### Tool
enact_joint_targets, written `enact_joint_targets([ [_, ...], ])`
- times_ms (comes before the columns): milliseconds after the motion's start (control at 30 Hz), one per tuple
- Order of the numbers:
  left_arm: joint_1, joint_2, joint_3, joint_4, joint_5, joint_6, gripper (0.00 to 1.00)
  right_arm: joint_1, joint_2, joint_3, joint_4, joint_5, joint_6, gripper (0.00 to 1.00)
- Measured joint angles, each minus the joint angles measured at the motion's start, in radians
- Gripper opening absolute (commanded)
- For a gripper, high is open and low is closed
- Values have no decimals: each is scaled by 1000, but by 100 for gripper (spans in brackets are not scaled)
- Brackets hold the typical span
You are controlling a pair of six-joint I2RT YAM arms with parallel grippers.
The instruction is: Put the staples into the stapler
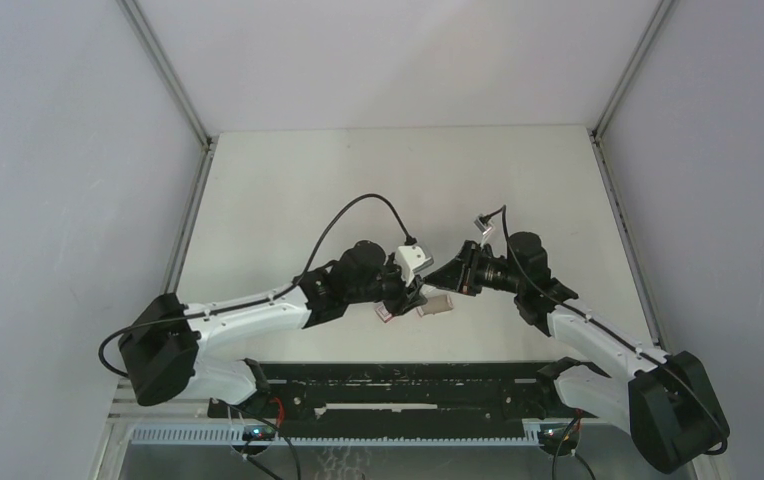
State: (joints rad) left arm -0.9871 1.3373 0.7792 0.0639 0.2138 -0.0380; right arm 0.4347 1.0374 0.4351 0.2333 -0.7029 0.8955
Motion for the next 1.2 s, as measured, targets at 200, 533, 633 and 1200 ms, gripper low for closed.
enact_joint_targets([
  [200, -2, 23, 3, 7, -1, 4, 10, 0, 9, 0, -19, 13, 2, 0],
  [533, -5, 50, 2, 32, -4, -42, 0, -27, -14, 6, -69, 24, -44, 95],
  [633, -5, 50, -5, 43, -13, -73, 0, -66, -53, 6, -105, 34, -71, 95],
  [1200, 205, -43, -249, -23, -259, -327, 0, -187, -216, 8, -364, 203, -246, 95],
])
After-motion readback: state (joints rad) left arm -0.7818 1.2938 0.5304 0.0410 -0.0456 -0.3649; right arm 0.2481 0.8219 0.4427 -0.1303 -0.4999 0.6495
